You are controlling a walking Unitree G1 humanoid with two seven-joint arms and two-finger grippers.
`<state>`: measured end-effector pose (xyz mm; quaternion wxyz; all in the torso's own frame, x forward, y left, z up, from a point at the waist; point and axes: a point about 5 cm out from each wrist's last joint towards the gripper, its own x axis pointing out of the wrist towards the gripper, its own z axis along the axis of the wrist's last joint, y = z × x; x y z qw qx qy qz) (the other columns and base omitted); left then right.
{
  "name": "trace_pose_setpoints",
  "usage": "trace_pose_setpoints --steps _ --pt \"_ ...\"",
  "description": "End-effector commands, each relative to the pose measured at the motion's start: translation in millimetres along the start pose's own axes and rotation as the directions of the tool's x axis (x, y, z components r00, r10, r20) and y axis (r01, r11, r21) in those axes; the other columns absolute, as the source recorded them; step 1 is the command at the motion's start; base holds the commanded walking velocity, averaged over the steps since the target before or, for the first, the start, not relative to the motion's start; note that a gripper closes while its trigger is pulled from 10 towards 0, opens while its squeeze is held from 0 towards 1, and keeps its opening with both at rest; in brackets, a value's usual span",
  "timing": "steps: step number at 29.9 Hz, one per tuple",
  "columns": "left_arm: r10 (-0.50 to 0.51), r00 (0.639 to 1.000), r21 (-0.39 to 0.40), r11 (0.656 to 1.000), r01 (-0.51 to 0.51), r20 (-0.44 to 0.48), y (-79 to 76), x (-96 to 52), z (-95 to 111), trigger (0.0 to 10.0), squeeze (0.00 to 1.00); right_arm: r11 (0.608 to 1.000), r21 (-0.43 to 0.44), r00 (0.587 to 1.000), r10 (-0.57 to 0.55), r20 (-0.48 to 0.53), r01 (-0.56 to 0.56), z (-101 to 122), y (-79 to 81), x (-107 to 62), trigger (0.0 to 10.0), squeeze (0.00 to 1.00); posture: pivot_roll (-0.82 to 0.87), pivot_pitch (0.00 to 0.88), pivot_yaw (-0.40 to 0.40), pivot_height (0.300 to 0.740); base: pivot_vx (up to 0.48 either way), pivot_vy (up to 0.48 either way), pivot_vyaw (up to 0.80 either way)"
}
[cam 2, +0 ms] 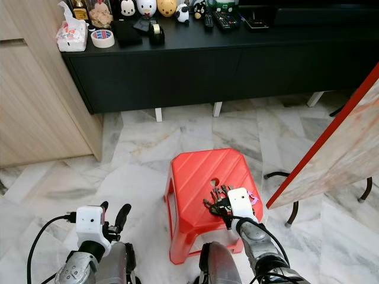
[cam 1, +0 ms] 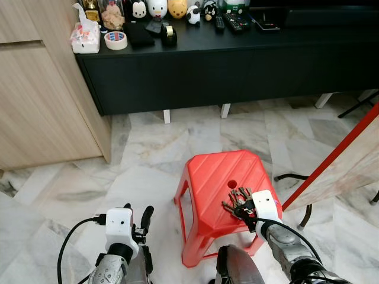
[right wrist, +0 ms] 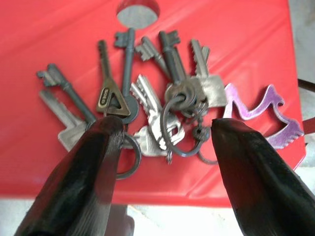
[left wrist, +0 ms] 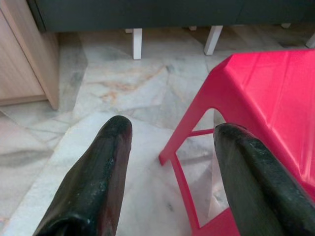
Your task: Hang keys on a hook
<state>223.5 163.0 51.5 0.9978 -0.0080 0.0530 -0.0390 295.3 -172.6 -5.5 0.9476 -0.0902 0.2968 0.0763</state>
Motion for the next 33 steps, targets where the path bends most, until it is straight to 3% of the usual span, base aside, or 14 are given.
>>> trace_pose_setpoints --steps 1,19,20,22,23,24,26,27,28,33 --pt "0.003 1.000 -0.003 1.000 -0.003 -0.023 -2.0 -3.6 -3.4 10.0 0.00 1.000 0.004 1.000 -0.011 0.004 0.011 0.1 -2.7 -0.3 10.0 0.00 0.07 0.205 -0.092 0.621 0.000 0.000 0.00" --pt "0.014 0.999 0.008 1.000 -0.013 -0.033 3.4 -4.2 -3.2 10.0 0.00 0.998 -0.031 0.997 -0.051 -0.049 0.050 -8.4 -7.8 -1.9 10.0 0.00 0.07 0.203 -0.088 0.621 0.000 0.000 0.00" --pt "0.012 0.999 0.007 1.000 -0.012 -0.035 2.8 -4.3 -3.5 10.0 0.00 0.998 -0.034 0.997 -0.057 -0.055 0.055 -8.9 -9.1 -2.0 6.7 0.00 0.08 0.204 -0.088 0.621 0.000 0.000 0.00" --pt "0.012 0.999 0.007 1.000 -0.012 -0.035 2.6 -4.4 -3.6 10.0 0.00 0.998 -0.035 0.997 -0.058 -0.057 0.056 -9.0 -9.6 -2.1 6.7 0.00 0.08 0.204 -0.088 0.621 0.000 0.000 0.00" --pt "0.013 0.999 0.005 1.000 -0.013 -0.036 2.4 -4.5 -3.7 10.0 0.00 0.997 -0.047 0.995 -0.071 -0.070 0.068 -9.8 -11.7 -2.3 2.5 0.00 0.08 0.204 -0.088 0.621 0.000 0.000 0.00" --pt "0.013 0.999 0.005 1.000 -0.013 -0.036 2.3 -4.5 -3.7 10.0 0.00 0.996 -0.049 0.994 -0.077 -0.073 0.074 -10.1 -12.6 -2.4 3.3 0.00 0.08 0.204 -0.088 0.621 0.000 0.000 0.00" --pt "0.014 0.999 0.004 1.000 -0.014 -0.037 2.3 -4.6 -3.8 10.0 0.00 0.995 -0.052 0.993 -0.083 -0.078 0.079 -10.4 -13.9 -2.5 3.3 0.00 0.08 0.204 -0.088 0.621 0.000 0.000 0.00" --pt "0.015 0.999 0.004 1.000 -0.014 -0.037 2.2 -4.8 -4.0 10.0 0.00 0.995 -0.054 0.993 -0.086 -0.079 0.082 -10.3 -14.6 -2.6 9.0 0.00 0.08 0.205 -0.090 0.621 0.000 0.000 0.00" --pt "0.015 0.999 0.003 1.000 -0.015 -0.038 2.2 -4.9 -4.1 10.0 0.00 0.995 -0.053 0.993 -0.087 -0.080 0.082 -10.1 -14.9 -2.6 10.0 0.00 0.08 0.205 -0.090 0.621 0.000 0.000 0.00" --pt "0.015 0.999 0.003 1.000 -0.015 -0.041 1.9 -5.6 -5.1 10.0 0.00 0.995 -0.056 0.993 -0.090 -0.078 0.085 -9.3 -15.8 -2.5 10.0 0.00 0.08 0.205 -0.090 0.621 0.000 0.000 0.00"
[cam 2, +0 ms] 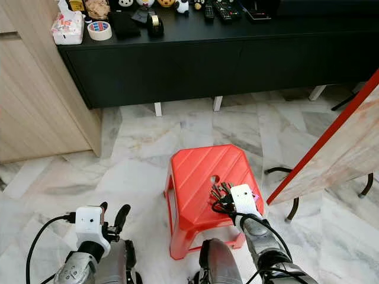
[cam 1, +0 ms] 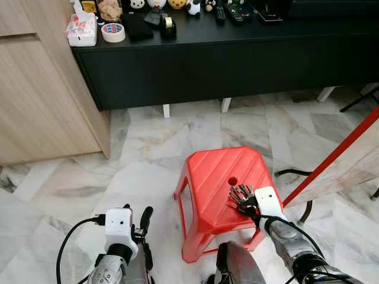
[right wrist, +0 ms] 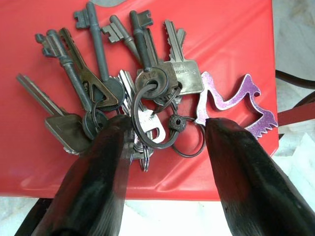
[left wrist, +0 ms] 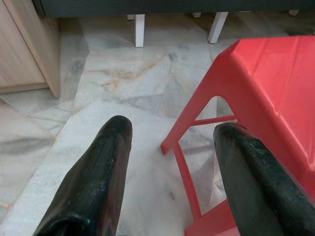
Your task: Hang keys on a hook
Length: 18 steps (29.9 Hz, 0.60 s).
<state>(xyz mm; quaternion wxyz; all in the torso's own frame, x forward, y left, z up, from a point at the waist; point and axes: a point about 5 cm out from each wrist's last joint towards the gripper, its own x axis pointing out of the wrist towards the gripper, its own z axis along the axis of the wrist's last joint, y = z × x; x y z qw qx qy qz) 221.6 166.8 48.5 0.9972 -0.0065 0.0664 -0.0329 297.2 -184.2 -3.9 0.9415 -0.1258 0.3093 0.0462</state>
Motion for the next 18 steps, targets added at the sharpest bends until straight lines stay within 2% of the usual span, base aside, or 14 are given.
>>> trace_pose_setpoints --steps 1,2,3,4,5,18 --pt "0.004 1.000 0.002 1.000 -0.004 -0.014 -1.6 -3.8 -2.1 10.0 0.00 1.000 -0.007 0.999 -0.012 -0.043 0.012 -9.4 -3.6 -1.5 8.0 0.00 0.08 0.205 -0.090 0.621 0.000 0.000 0.00" --pt "0.004 1.000 0.002 1.000 -0.004 -0.014 -1.6 -3.7 -2.2 10.0 0.00 1.000 -0.008 0.999 -0.011 -0.043 0.011 -9.3 -3.5 -1.5 4.6 0.00 0.08 0.204 -0.090 0.621 0.000 0.000 0.00" --pt "0.005 1.000 0.001 1.000 -0.005 -0.015 -1.6 -3.6 -2.2 10.0 0.00 1.000 -0.009 0.999 -0.010 -0.043 0.010 -9.3 -3.2 -1.5 3.6 0.00 0.08 0.205 -0.091 0.621 0.000 0.000 0.00" --pt "0.005 1.000 0.002 1.000 -0.005 -0.015 -1.6 -3.6 -2.3 10.0 0.00 1.000 -0.012 0.999 -0.008 -0.044 0.008 -9.5 -2.4 -1.4 1.1 0.00 0.08 0.205 -0.091 0.621 0.000 0.000 0.00" --pt "0.005 1.000 0.002 1.000 -0.005 -0.015 -1.6 -3.7 -2.4 10.0 0.00 1.000 -0.012 0.999 -0.007 -0.045 0.007 -9.8 -1.9 -1.5 0.0 0.00 0.08 0.205 -0.091 0.621 0.000 0.000 0.00" --pt "0.012 1.000 -0.001 1.000 -0.012 -0.019 -2.1 -5.5 -4.2 10.0 0.00 1.000 -0.022 0.999 0.008 -0.044 -0.009 -11.0 1.9 -1.6 0.0 0.00 0.08 0.207 -0.095 0.621 0.000 0.000 0.00"
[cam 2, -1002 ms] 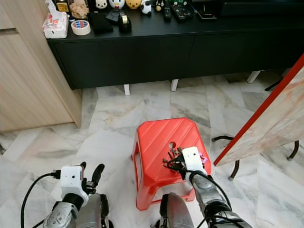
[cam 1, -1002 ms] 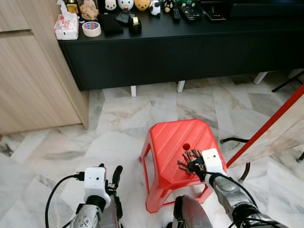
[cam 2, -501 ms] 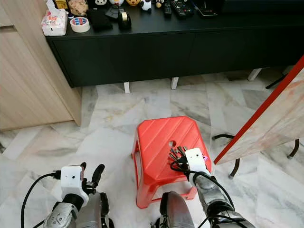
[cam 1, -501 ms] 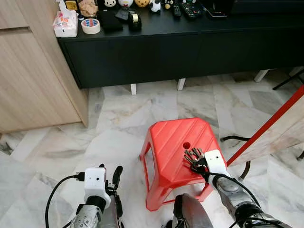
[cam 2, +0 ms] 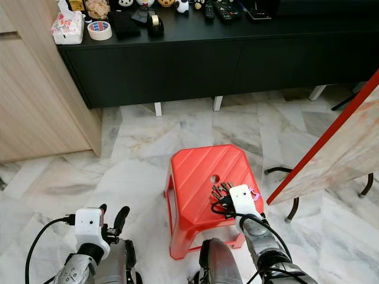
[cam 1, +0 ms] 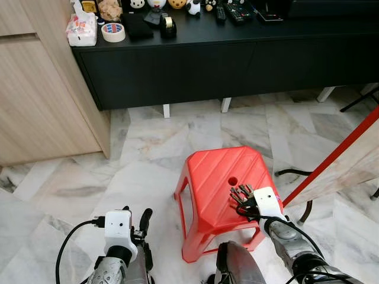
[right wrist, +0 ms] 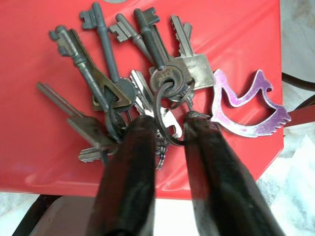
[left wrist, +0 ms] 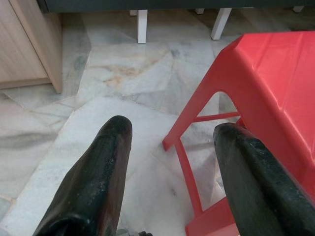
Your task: Hang keys on a hook
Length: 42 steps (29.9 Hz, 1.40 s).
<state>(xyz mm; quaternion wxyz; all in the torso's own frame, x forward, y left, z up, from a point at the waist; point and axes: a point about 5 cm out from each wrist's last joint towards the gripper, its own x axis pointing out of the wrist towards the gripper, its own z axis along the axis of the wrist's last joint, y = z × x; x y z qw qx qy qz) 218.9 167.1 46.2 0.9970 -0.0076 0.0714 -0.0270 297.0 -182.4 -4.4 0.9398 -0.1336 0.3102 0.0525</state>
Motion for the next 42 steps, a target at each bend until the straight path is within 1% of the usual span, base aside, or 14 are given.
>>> trace_pose_setpoints --steps 1,10,15,18,22,23,25,27,28,32,37,39,40,42 --pt "0.001 1.000 0.002 1.000 -0.001 -0.010 -2.6 -3.3 -1.8 10.0 0.00 1.000 -0.003 0.999 0.003 -0.041 -0.003 -11.0 0.4 -1.7 0.0 0.00 0.08 0.208 -0.096 0.621 0.000 0.000 0.00" --pt "0.004 1.000 0.003 1.000 -0.004 -0.013 -2.6 -3.8 -2.7 10.0 0.00 0.999 0.030 0.999 0.033 0.015 -0.033 -4.3 7.5 -1.0 0.0 0.00 0.08 0.207 -0.096 0.621 0.000 0.000 0.00" --pt "0.006 1.000 0.004 1.000 -0.006 -0.011 -2.1 -1.1 -2.7 10.0 0.00 0.996 0.074 0.994 0.042 0.104 -0.050 10.2 10.7 0.0 0.0 0.00 0.08 0.197 -0.094 0.621 0.000 0.000 0.00" --pt "0.005 1.000 0.005 1.000 -0.005 -0.009 -1.9 2.6 -2.4 10.0 0.00 0.992 0.118 0.986 0.027 0.166 -0.047 21.5 8.6 0.3 0.0 0.00 0.08 0.184 -0.093 0.621 0.000 0.000 0.00" --pt "0.005 1.000 0.007 1.000 -0.005 -0.014 -1.4 7.8 -4.8 10.0 0.00 0.988 0.149 0.979 0.008 0.203 -0.040 28.2 6.9 0.3 0.0 0.00 0.07 0.145 -0.093 0.621 0.000 0.000 0.00" --pt "0.006 1.000 0.008 1.000 -0.006 -0.015 -0.6 10.3 -5.7 10.0 0.00 0.983 0.181 0.976 -0.004 0.218 -0.036 30.3 6.0 0.1 0.0 0.00 0.07 0.135 -0.093 0.621 0.000 0.000 0.00" --pt "0.009 1.000 0.010 1.000 -0.009 -0.013 0.5 13.5 -5.7 10.0 0.00 0.978 0.207 0.973 -0.014 0.230 -0.035 31.7 5.4 -0.2 0.0 0.00 0.07 0.110 -0.092 0.621 0.000 0.000 0.00" --pt "0.010 1.000 0.011 1.000 -0.010 -0.010 1.2 15.0 -5.0 10.0 0.00 0.976 0.213 0.971 -0.017 0.237 -0.035 32.0 5.5 -0.6 0.0 0.00 0.08 0.104 -0.092 0.621 0.000 0.000 0.00" --pt "0.013 1.000 0.015 1.000 -0.013 -0.005 3.0 19.6 -4.1 10.0 0.00 0.974 0.223 0.968 -0.022 0.252 -0.036 33.0 6.3 -1.2 0.0 0.00 0.08 0.083 -0.092 0.621 0.000 0.000 0.00" --pt "0.019 1.000 0.019 1.000 -0.019 -0.003 5.9 25.5 -4.6 10.0 0.00 0.972 0.232 0.963 -0.030 0.267 -0.034 34.6 6.4 -1.7 0.0 0.00 0.08 0.054 -0.092 0.621 0.000 0.000 0.00" --pt "0.034 0.999 0.017 0.999 -0.034 0.002 10.9 34.8 -5.7 10.0 0.00 0.958 0.287 0.945 -0.098 0.312 0.004 42.2 -1.8 -4.0 0.0 0.00 0.07 0.000 -0.089 0.621 0.000 0.000 0.00" --pt "0.043 0.999 0.013 0.999 -0.043 -0.003 12.5 35.8 -8.1 10.0 0.00 0.949 0.314 0.937 -0.114 0.331 0.004 44.4 -3.0 -5.4 8.0 0.00 0.07 0.000 -0.087 0.621 0.000 0.000 0.00" --pt "0.048 0.999 0.011 0.999 -0.048 -0.009 13.8 37.7 -10.0 10.0 0.00 0.949 0.314 0.929 -0.118 0.350 0.002 47.1 -3.4 -6.4 10.0 0.00 0.06 0.000 -0.081 0.621 0.000 0.000 0.00" --pt "0.052 0.999 0.012 0.999 -0.051 -0.016 15.0 39.1 -11.9 10.0 0.00 0.944 0.331 0.916 -0.132 0.378 0.000 49.5 -5.0 -8.6 10.0 0.00 0.06 0.000 -0.074 0.621 0.000 0.000 0.00"
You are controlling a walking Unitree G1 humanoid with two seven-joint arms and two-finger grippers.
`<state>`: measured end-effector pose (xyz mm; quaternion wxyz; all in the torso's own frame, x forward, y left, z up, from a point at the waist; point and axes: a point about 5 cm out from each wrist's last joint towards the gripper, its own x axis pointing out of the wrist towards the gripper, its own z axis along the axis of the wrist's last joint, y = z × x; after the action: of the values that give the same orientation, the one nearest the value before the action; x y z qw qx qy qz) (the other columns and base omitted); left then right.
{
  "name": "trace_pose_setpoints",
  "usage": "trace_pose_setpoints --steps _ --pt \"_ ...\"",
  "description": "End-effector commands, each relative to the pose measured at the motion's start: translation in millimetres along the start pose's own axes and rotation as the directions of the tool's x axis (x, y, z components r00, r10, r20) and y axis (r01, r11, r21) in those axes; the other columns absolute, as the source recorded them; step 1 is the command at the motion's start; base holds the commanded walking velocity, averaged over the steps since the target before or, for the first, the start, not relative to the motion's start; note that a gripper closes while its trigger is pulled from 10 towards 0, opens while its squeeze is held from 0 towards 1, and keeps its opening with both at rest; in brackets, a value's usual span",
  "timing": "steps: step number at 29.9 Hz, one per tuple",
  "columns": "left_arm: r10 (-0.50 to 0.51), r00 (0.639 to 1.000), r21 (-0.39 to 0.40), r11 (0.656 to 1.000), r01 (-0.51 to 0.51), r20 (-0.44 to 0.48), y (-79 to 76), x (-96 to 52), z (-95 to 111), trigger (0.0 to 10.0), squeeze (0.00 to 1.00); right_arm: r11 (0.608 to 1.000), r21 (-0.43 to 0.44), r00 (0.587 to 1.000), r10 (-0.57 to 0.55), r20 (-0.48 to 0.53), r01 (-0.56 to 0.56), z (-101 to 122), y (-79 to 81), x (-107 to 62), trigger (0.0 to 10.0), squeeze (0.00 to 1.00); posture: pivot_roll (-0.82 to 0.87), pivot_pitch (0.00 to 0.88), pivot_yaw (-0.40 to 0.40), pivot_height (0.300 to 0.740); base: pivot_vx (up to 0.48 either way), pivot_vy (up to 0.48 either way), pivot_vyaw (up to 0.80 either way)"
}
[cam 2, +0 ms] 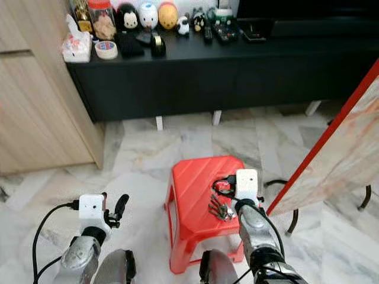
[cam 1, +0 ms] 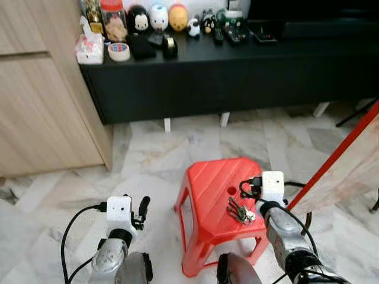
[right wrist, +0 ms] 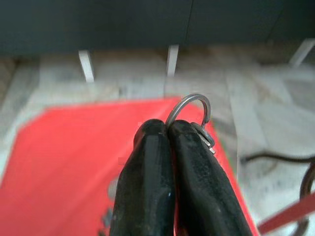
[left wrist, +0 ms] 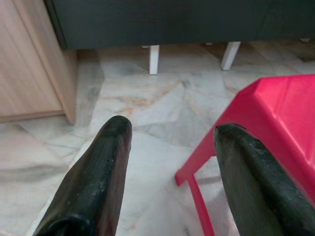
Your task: Hang keys on a hook
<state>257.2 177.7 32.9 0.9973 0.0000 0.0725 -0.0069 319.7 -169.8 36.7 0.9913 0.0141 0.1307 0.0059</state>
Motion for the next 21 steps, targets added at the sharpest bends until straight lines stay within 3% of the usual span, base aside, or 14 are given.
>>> trace_pose_setpoints --steps 1,15,21 --pt "0.011 1.000 0.000 1.000 -0.011 -0.015 2.5 0.7 -4.8 10.0 0.00 0.999 0.030 0.999 -0.022 0.038 0.021 3.5 -3.9 -1.7 10.0 0.00 0.06 0.000 -0.072 0.621 0.000 0.000 0.00" --pt "0.015 0.999 0.002 1.000 -0.015 -0.030 10.3 12.0 -10.3 10.0 0.00 0.995 0.089 0.997 -0.045 0.065 0.039 -5.7 -3.4 -16.2 10.0 0.00 0.04 0.000 -0.040 0.621 0.000 0.000 0.00" --pt "0.034 0.996 0.006 0.999 -0.034 -0.083 14.9 7.8 -23.6 10.0 0.00 0.995 0.092 0.998 -0.043 0.049 0.038 -9.9 0.3 -17.7 10.0 0.00 0.04 0.000 -0.035 0.659 0.000 0.000 0.00"
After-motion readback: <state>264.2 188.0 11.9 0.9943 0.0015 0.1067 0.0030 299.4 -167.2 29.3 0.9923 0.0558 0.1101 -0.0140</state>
